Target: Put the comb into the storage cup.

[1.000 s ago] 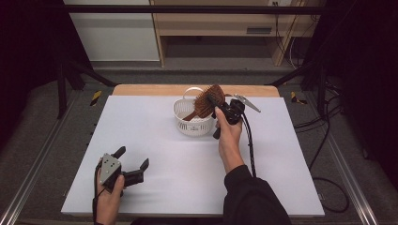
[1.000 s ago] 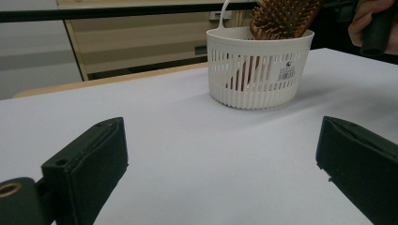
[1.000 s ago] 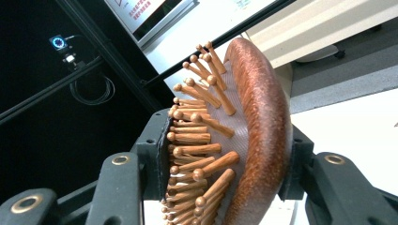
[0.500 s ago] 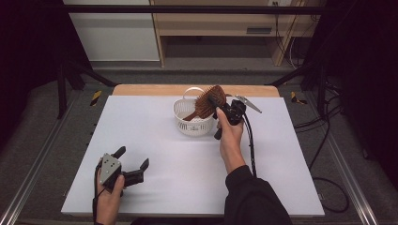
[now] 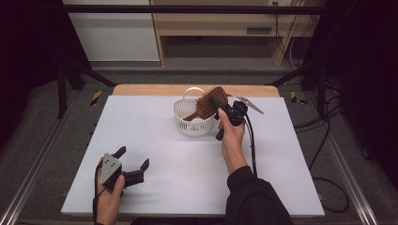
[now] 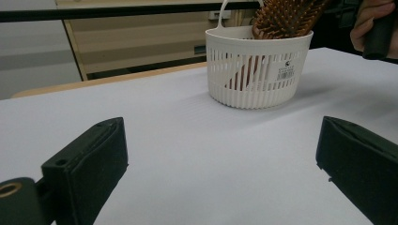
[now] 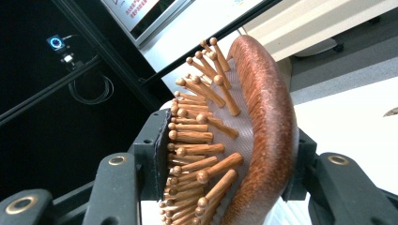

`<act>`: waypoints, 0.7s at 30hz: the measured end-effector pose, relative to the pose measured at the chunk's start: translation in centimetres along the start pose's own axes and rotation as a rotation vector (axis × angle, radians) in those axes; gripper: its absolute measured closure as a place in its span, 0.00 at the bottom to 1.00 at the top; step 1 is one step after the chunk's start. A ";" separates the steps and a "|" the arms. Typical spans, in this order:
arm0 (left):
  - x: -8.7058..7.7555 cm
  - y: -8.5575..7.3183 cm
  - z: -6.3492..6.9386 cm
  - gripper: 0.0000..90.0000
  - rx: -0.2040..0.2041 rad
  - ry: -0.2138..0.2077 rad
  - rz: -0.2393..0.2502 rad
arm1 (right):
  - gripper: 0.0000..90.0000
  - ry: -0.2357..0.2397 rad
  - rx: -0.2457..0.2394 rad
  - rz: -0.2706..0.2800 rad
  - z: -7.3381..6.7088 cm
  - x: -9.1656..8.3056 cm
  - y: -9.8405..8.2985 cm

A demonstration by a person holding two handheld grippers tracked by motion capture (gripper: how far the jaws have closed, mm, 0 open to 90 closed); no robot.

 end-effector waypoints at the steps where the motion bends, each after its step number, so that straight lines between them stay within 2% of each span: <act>1: 0.0 0.0 0.0 0.03 -0.001 0.000 0.000 | 0.52 0.000 0.001 0.000 0.0 0.0 0.0; 21: 0.0 0.0 0.0 0.03 0.000 -0.001 0.000 | 0.51 0.003 0.007 -0.009 0.3 -0.1 -0.1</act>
Point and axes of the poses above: each handheld gripper's, and its own axes: x roughly forward along the jaws, y roughly out of its top, z roughly to its right, the point moved 10 cm from there along x, roughly forward along the jaws, and after that the axes turned 14 degrees about y, right-handed, at the moved point
